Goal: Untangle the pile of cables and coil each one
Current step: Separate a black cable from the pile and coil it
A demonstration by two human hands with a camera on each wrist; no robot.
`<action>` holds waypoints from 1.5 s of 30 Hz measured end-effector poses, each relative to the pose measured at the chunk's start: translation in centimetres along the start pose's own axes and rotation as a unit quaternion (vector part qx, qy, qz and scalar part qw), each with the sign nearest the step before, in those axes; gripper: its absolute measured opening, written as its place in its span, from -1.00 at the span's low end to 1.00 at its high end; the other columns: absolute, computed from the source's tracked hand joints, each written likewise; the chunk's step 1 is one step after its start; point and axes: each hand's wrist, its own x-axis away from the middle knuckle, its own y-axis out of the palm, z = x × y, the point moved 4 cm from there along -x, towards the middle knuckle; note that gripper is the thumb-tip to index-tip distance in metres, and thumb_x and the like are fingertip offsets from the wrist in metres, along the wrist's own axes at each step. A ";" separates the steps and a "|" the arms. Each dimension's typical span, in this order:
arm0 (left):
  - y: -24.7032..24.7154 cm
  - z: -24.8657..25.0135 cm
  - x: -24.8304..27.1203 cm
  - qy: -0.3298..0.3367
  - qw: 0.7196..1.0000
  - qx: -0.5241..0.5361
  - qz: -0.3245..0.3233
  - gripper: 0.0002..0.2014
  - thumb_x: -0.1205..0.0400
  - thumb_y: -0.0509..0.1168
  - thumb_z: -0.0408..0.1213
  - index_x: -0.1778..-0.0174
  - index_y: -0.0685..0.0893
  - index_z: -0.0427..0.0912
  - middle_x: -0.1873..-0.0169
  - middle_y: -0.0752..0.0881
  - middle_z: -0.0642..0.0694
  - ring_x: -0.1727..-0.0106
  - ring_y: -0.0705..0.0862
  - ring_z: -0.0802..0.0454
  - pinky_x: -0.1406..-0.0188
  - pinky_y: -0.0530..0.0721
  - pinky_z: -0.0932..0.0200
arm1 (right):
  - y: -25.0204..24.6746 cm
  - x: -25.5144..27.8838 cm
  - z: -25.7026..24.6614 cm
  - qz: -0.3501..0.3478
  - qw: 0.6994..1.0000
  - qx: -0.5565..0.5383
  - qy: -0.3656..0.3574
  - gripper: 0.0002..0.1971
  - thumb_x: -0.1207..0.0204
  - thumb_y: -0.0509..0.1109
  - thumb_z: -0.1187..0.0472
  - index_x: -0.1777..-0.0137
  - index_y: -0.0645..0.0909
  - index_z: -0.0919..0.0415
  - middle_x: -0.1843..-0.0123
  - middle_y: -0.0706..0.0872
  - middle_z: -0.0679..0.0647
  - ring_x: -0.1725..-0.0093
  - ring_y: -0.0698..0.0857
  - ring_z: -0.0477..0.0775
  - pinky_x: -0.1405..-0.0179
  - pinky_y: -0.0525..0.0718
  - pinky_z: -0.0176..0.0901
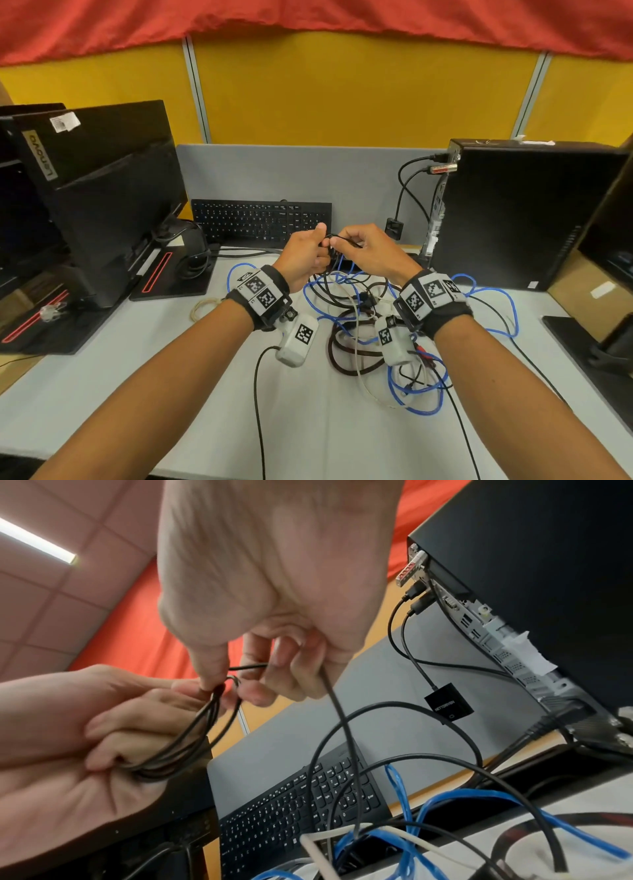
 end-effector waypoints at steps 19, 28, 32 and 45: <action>-5.7 3.7 -1.6 0.031 0.996 0.046 0.074 -0.56 -0.81 0.18 -0.10 0.41 0.25 0.01 0.62 0.19 0.11 0.64 0.14 0.17 0.70 0.12 0.30 | -5.3 -0.9 4.2 0.117 0.993 0.008 0.016 -0.83 -0.65 0.49 0.10 0.03 0.89 0.13 0.13 0.88 -0.01 0.11 0.79 -0.05 0.06 0.70 -0.19; -5.7 3.8 -2.2 0.030 0.964 0.220 0.149 -0.63 -0.87 -0.03 -0.19 0.26 0.41 -0.11 0.32 0.67 -0.28 0.36 0.79 -0.11 0.48 0.70 0.21 | -0.5 -0.3 4.1 -0.035 0.936 0.348 0.042 -0.67 -0.67 0.35 0.24 0.32 0.79 0.04 0.20 0.82 0.00 0.19 0.70 0.11 -0.01 0.76 0.06; -3.2 3.0 -2.4 0.069 0.991 0.050 0.102 -0.73 -0.84 -0.06 -0.31 -0.07 0.54 -0.30 -0.02 0.79 -0.48 -0.08 0.82 -0.30 -0.20 0.78 -0.12 | 2.5 0.1 1.2 -0.133 0.942 0.300 -0.071 -0.80 -0.60 0.40 0.19 0.10 0.87 0.16 0.32 0.63 -0.20 0.15 0.55 -0.12 0.05 0.45 -0.12; -2.5 -1.1 -0.4 0.037 0.989 -0.139 -0.037 -0.61 -0.83 0.06 -0.13 0.34 0.45 -0.13 0.56 0.28 0.03 0.54 0.23 0.08 0.54 0.23 0.23 | -2.4 -1.2 1.1 0.051 0.975 0.213 -0.036 -0.65 -0.77 0.29 0.07 0.31 0.53 -0.04 0.30 0.56 -0.01 0.21 0.51 -0.01 0.18 0.42 -0.04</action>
